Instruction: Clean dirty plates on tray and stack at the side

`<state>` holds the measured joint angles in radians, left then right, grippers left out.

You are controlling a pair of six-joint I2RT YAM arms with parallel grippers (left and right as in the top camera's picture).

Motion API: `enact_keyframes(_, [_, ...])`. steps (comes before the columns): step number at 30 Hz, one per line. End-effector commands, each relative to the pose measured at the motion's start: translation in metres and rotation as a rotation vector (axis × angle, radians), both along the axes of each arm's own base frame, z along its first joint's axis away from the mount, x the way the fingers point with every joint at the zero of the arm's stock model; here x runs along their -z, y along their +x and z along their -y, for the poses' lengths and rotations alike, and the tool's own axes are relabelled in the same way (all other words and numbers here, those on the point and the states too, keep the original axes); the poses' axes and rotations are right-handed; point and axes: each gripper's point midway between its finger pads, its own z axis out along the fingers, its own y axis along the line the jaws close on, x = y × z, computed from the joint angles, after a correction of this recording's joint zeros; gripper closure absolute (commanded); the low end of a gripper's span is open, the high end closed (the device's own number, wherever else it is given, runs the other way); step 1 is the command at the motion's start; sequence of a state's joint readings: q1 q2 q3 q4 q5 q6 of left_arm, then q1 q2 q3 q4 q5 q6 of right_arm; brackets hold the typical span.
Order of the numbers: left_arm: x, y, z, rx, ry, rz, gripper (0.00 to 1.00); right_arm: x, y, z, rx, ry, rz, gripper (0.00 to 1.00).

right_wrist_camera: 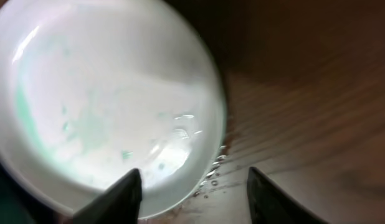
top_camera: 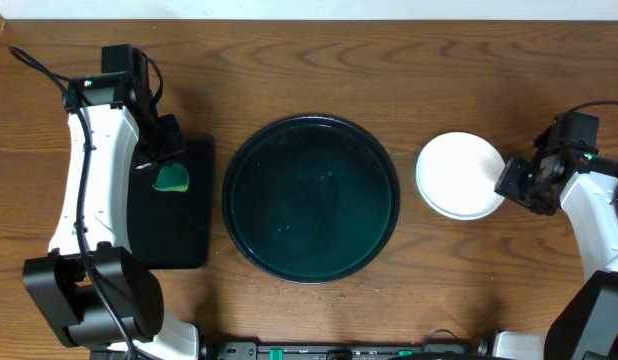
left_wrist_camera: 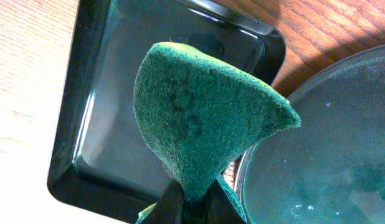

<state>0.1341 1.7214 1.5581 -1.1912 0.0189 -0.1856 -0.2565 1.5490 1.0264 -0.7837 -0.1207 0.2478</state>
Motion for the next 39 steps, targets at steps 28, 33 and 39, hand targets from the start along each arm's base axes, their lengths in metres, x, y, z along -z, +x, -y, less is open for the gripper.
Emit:
enact_keyframes(28, [0.114, -0.024, -0.032, 0.077, 0.057, -0.023, 0.46, -0.095, 0.056, -0.164, -0.578, 0.084, 0.278, 0.34])
enact_keyframes(33, [0.099, -0.019, -0.030, 0.081, 0.050, 0.001, 0.36, -0.094, 0.053, -0.163, -0.586, 0.082, 0.268, 0.32])
enact_keyframes(39, [0.012, 0.000, -0.013, 0.088, -0.004, 0.182, 0.31, -0.106, 0.052, -0.163, -0.656, 0.055, 0.284, 0.27])
